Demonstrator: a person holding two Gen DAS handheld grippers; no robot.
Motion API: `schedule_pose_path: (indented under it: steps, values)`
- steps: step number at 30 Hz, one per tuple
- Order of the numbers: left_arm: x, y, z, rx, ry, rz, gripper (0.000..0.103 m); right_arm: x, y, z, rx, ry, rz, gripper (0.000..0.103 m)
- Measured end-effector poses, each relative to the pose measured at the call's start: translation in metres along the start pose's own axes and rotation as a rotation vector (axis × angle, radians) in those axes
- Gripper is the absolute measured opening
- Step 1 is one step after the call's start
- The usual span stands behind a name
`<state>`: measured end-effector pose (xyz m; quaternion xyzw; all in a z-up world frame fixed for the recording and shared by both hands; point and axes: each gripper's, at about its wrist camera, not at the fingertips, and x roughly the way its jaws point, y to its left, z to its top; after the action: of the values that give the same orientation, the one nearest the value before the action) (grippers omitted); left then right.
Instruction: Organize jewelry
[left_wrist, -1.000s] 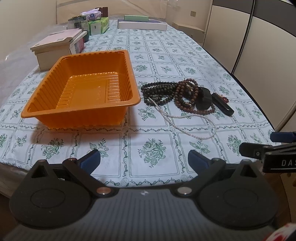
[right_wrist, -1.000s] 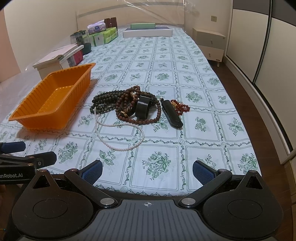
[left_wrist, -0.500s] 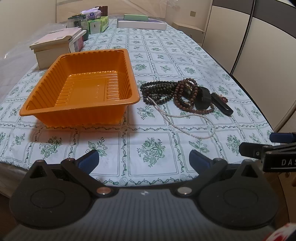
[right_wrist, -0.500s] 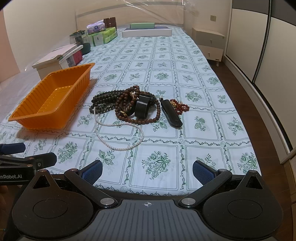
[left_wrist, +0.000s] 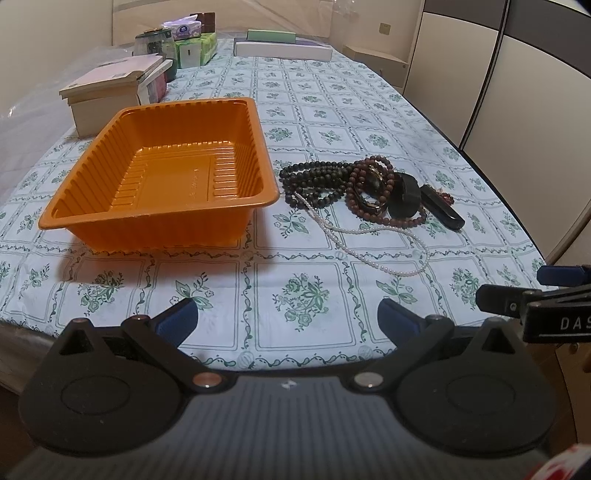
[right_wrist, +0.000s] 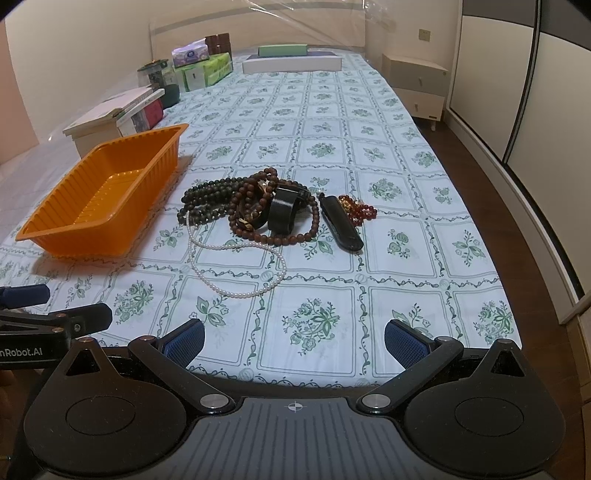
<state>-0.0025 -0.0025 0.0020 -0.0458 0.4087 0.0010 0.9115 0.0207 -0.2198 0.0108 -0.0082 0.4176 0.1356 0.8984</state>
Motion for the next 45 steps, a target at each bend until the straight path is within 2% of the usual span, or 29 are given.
schedule_pose_path:
  steps: [24,34,40,42,45]
  values:
    - [0.000,0.002,0.000,-0.019,-0.010,-0.011,0.103,0.001,0.000,-0.002,0.000,0.003,0.000,0.103]
    - [-0.014,0.016,0.009,-0.032,-0.111,-0.046,0.103,0.000,-0.001,0.004,0.024,-0.031,-0.004,0.103]
    - [-0.031,0.051,0.027,-0.061,-0.219,0.006,0.103,0.001,0.002,0.012,0.027,-0.065,0.007,0.103]
    - [-0.034,0.072,0.036,-0.092,-0.246,0.043,0.103,0.002,0.003,0.015,0.031,-0.076,0.012,0.103]
    - [-0.026,0.110,0.051,-0.143,-0.246,0.120,0.103,0.005,0.004,0.019,0.030,-0.082,0.015,0.103]
